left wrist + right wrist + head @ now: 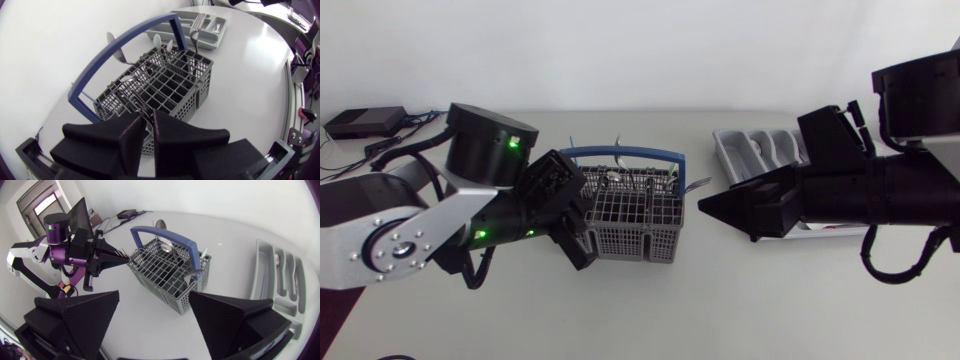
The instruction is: Unload the cutlery basket into the drawer organizer.
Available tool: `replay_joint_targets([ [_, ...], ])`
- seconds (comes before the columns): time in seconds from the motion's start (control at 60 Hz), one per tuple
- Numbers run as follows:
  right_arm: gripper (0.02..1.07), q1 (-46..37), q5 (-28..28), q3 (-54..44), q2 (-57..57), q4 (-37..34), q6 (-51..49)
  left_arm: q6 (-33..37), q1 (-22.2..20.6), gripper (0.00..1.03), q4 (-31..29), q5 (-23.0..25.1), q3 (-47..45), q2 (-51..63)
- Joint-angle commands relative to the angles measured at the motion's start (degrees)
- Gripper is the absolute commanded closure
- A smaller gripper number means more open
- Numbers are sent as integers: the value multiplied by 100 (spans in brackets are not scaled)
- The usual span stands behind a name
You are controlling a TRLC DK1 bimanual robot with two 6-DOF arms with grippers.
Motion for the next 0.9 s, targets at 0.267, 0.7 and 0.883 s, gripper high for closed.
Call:
replay_joint_targets([
  [0.267,7,284,180,-12,138,148,38,-118,-333,78,142,-372,-438,-715],
  [0.7,7,292,198,-170,68,122,-14,568,-263,78,90,243,-464,-979],
  [0.883,7,292,172,-205,41,113,-76,779,-210,78,-95,445,-332,-1198],
])
